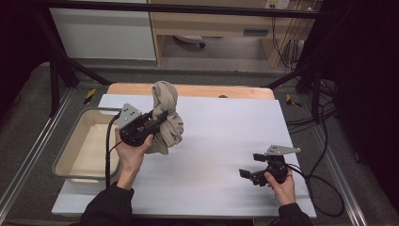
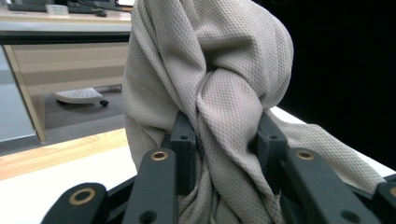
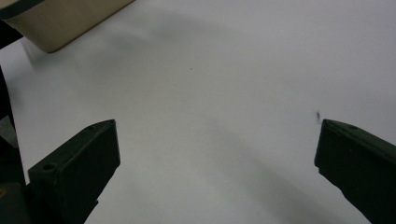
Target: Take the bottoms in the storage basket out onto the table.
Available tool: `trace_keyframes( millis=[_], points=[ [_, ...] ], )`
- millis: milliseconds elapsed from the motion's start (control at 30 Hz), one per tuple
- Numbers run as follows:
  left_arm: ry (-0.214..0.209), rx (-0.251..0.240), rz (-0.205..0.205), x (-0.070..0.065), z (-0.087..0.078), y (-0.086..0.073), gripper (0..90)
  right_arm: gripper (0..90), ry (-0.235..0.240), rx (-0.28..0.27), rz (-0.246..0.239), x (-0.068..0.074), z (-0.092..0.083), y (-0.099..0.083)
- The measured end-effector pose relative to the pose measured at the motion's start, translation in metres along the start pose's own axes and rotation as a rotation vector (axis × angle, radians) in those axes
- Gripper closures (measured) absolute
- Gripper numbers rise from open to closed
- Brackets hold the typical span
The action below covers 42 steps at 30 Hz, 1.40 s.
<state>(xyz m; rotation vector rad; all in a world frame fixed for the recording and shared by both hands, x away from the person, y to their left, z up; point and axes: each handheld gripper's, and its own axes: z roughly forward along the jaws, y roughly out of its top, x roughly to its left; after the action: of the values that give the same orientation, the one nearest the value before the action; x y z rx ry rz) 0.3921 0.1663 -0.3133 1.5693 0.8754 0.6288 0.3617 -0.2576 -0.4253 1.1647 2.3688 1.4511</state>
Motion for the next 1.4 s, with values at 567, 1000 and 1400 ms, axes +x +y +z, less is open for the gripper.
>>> trace_keyframes(
  millis=[567,1000,1400],
  points=[
    [-0.049,0.064,0.022,-0.024,0.026,-0.017,66.5,0.5,0.000,-0.001,-0.003,0.000,0.000,0.000],
    [-0.088,0.131,0.028,-0.038,0.044,-0.035,66.4,0.5,0.000,-0.002,-0.005,0.000,-0.001,0.000],
    [-0.108,0.199,0.051,-0.050,0.060,-0.052,66.3,0.5,0.000,-0.001,-0.005,0.000,-0.001,0.000]
  ],
)
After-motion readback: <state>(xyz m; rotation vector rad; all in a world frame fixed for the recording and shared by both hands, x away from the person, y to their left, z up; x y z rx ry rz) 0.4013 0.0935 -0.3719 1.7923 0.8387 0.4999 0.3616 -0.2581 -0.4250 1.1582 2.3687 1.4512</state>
